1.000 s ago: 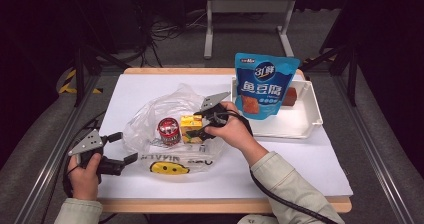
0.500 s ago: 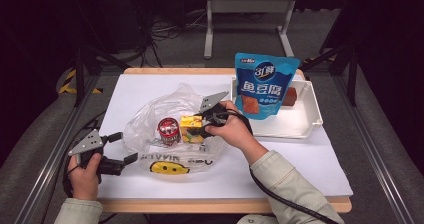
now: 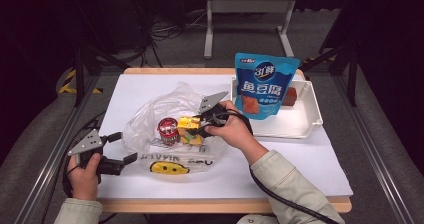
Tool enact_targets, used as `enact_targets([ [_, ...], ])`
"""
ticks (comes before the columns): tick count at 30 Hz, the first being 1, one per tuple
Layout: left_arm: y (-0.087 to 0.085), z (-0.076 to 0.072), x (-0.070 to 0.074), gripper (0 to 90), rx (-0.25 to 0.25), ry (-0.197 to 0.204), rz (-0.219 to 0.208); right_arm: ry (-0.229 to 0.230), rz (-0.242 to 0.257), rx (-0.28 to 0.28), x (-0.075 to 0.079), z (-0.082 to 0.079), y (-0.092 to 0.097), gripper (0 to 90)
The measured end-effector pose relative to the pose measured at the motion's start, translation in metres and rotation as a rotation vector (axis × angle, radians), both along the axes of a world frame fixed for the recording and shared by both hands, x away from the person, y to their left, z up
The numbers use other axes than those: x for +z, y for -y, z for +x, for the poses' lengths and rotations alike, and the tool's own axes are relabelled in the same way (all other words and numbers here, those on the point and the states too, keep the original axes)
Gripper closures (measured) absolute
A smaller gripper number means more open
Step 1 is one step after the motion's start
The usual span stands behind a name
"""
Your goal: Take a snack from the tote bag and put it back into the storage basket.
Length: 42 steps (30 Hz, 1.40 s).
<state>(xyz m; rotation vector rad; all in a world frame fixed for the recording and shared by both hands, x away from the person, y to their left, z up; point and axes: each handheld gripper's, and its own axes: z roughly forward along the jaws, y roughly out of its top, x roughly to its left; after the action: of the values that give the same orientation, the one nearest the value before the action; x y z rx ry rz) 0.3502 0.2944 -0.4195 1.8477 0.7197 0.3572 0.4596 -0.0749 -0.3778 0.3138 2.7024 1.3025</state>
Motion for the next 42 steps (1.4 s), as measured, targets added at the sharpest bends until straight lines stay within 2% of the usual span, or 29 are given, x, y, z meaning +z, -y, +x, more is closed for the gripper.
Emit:
enact_targets([
  [8, 0.000, -0.001, 0.001, 2.7, 0.003, -0.003, -0.005, 0.009, 0.014, 0.019, 0.018, -0.006, 0.002, 51.5],
  [24, 0.000, 0.000, 0.001, 2.7, -0.002, -0.001, 0.000, 0.028, 0.081, 0.043, 0.060, -0.015, 0.017, 51.5],
  [33, 0.000, 0.000, 0.002, 2.7, -0.001, 0.003, -0.001, 0.036, 0.100, 0.055, 0.076, -0.018, 0.026, 51.5],
  [42, 0.000, 0.001, 0.002, 2.6, 0.009, 0.008, -0.005, 0.048, 0.106, 0.055, 0.085, -0.021, 0.035, 51.5],
])
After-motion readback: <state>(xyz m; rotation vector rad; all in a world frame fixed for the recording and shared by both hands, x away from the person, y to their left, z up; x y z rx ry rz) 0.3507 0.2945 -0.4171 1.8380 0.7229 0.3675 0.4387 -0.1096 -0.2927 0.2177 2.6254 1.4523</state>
